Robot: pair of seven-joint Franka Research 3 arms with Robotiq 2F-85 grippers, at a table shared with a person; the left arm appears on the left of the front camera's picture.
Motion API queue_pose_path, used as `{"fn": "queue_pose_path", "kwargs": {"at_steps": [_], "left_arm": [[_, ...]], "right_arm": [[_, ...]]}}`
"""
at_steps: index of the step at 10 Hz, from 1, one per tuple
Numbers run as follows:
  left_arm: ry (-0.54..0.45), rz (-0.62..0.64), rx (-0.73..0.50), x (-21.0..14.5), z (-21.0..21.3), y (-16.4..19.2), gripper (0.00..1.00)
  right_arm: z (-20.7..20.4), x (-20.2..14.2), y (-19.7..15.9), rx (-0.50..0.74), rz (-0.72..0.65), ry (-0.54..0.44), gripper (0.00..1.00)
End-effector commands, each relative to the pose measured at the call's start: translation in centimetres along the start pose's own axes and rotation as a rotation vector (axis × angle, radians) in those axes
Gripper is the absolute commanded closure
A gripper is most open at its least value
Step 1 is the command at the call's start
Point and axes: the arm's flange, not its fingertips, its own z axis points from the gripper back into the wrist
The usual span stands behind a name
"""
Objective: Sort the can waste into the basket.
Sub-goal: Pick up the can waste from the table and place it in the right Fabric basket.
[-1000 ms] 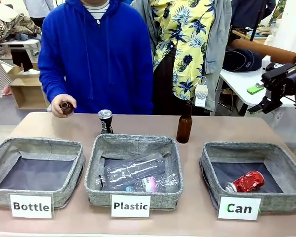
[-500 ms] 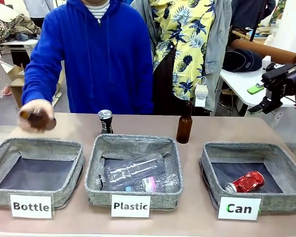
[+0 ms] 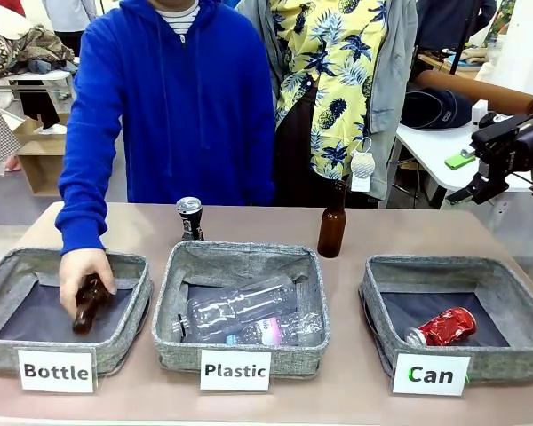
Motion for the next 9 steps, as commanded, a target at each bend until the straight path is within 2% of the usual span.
{"fn": "queue_pose_path", "kwargs": {"at_steps": [1, 3, 5, 8, 9], "left_arm": [[0.015, -0.049, -0.012, -0.4, -0.4, -1.4, 0.0], [0.037, -0.073, 0.027, -0.8, -2.1, -2.1, 0.0], [0.105, -0.156, 0.071, -1.5, -6.8, -3.6, 0.0], [0.274, -0.342, 0.148, -2.2, -17.9, -4.9, 0.0], [0.357, -0.381, 0.127, -2.5, -22.0, -4.8, 0.0]], "right_arm": [[0.2, -0.1, 0.2, -0.003, 0.016, 0.002, 0.0], [0.2, -0.1, 0.2, -0.003, 0.016, 0.002, 0.0], [0.2, -0.1, 0.2, -0.003, 0.016, 0.002, 0.0], [0.2, -0.1, 0.2, -0.003, 0.016, 0.002, 0.0], [0.2, -0.1, 0.2, -0.003, 0.016, 0.002, 0.0]]}}
